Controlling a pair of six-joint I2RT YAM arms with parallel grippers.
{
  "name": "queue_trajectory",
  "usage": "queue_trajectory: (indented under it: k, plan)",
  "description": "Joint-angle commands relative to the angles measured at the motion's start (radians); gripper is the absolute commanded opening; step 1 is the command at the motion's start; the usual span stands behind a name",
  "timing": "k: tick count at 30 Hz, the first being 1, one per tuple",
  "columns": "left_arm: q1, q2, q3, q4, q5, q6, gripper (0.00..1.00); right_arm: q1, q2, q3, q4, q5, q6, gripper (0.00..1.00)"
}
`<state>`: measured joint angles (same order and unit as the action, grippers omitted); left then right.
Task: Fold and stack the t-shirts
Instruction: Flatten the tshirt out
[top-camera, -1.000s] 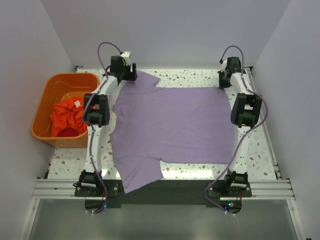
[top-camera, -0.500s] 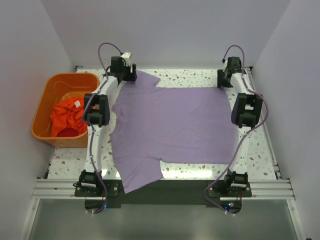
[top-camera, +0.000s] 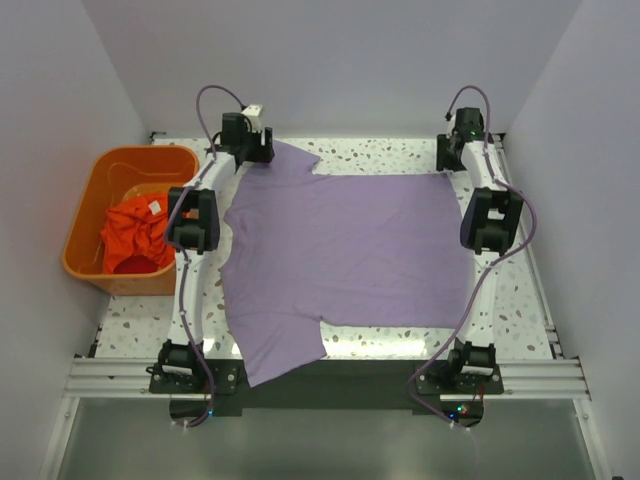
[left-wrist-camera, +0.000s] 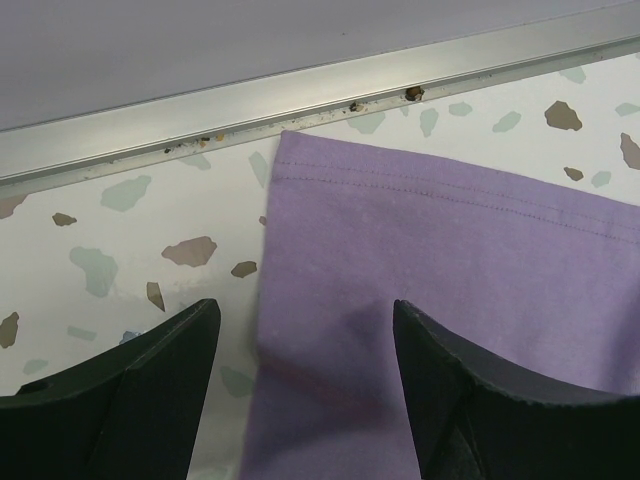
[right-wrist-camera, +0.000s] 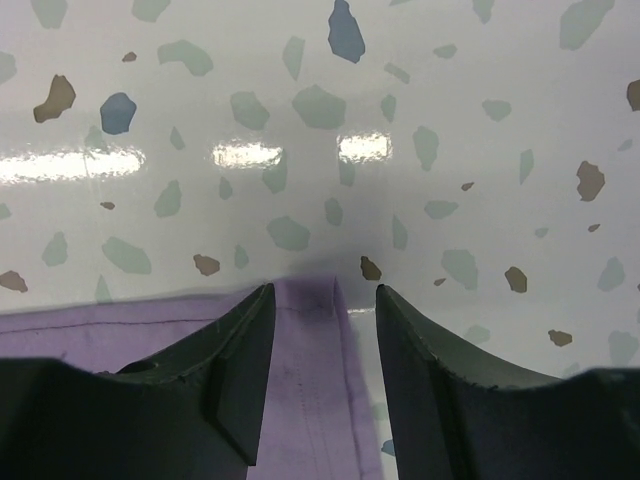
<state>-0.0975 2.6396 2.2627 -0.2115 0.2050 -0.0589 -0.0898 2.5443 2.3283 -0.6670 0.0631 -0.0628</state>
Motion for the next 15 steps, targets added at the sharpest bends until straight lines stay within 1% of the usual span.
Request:
queue_trajectory:
  k: [1, 5, 9, 11, 12, 14, 15]
  plan:
    - [0.005, -0.001, 0.028, 0.015, 0.013, 0.010, 0.75, 0.004, 0.014, 0.032, -0.045, 0.000, 0.004, 0.50]
    - [0.005, 0.000, 0.029, 0.020, 0.013, 0.008, 0.75, 0.004, 0.031, 0.019, -0.069, 0.006, 0.012, 0.52]
    - [0.005, 0.000, 0.029, 0.018, 0.013, 0.010, 0.75, 0.005, 0.048, 0.009, -0.071, 0.008, 0.021, 0.48]
    - [0.007, 0.000, 0.028, 0.017, 0.011, 0.014, 0.75, 0.005, 0.051, 0.013, -0.068, -0.005, 0.021, 0.47]
    - [0.007, 0.002, 0.026, 0.015, 0.010, 0.014, 0.75, 0.004, 0.057, 0.016, -0.069, -0.011, 0.023, 0.46]
    - [0.007, 0.002, 0.026, 0.015, 0.010, 0.016, 0.75, 0.004, 0.060, 0.022, -0.074, -0.025, 0.020, 0.40]
    - [0.008, 0.003, 0.026, 0.015, 0.011, 0.014, 0.75, 0.004, 0.062, 0.020, -0.075, -0.037, 0.015, 0.31]
